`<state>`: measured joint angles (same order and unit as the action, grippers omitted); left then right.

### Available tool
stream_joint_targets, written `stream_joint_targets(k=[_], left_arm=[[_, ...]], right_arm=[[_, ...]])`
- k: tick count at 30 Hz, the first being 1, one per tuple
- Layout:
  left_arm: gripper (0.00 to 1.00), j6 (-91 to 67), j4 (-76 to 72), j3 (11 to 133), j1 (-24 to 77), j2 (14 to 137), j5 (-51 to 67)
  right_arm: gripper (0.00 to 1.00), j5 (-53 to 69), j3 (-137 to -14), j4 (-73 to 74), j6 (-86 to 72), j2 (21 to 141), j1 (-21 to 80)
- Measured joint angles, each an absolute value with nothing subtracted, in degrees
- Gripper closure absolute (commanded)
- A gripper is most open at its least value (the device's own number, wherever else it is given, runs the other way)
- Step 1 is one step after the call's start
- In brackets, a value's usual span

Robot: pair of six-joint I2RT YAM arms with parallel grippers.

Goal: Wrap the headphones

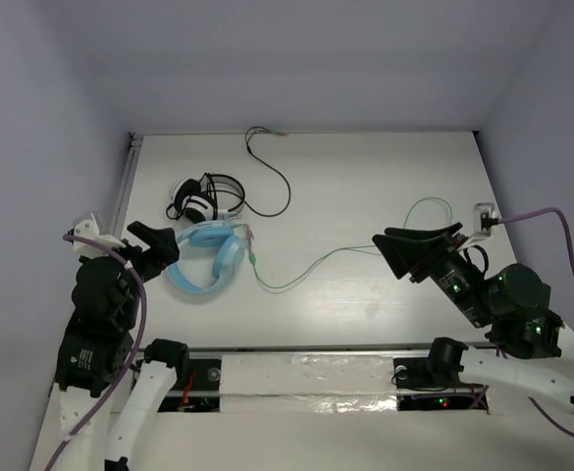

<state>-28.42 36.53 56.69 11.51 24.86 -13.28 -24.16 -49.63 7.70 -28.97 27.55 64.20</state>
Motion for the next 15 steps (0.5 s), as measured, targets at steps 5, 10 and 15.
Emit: stream_joint_targets(k=[5, 10, 15], left_arm=[[0.59, -30.48, 41.06, 56.58, 11.51, 27.38, -12.38], [1.00, -33.21, 48.31, 56.62, 11.53, 37.26, -11.18], [0.74, -35.40, 54.06, 55.59, 11.53, 43.55, -11.86]], right_arm=[[1.00, -26.06, -48.25, 11.44, -30.33, 27.88, 64.20], [1.00, -27.05, -46.65, 12.45, -31.35, 27.68, 64.20], [0.98, -28.08, -44.84, 11.81, -31.75, 27.53, 64.20]])
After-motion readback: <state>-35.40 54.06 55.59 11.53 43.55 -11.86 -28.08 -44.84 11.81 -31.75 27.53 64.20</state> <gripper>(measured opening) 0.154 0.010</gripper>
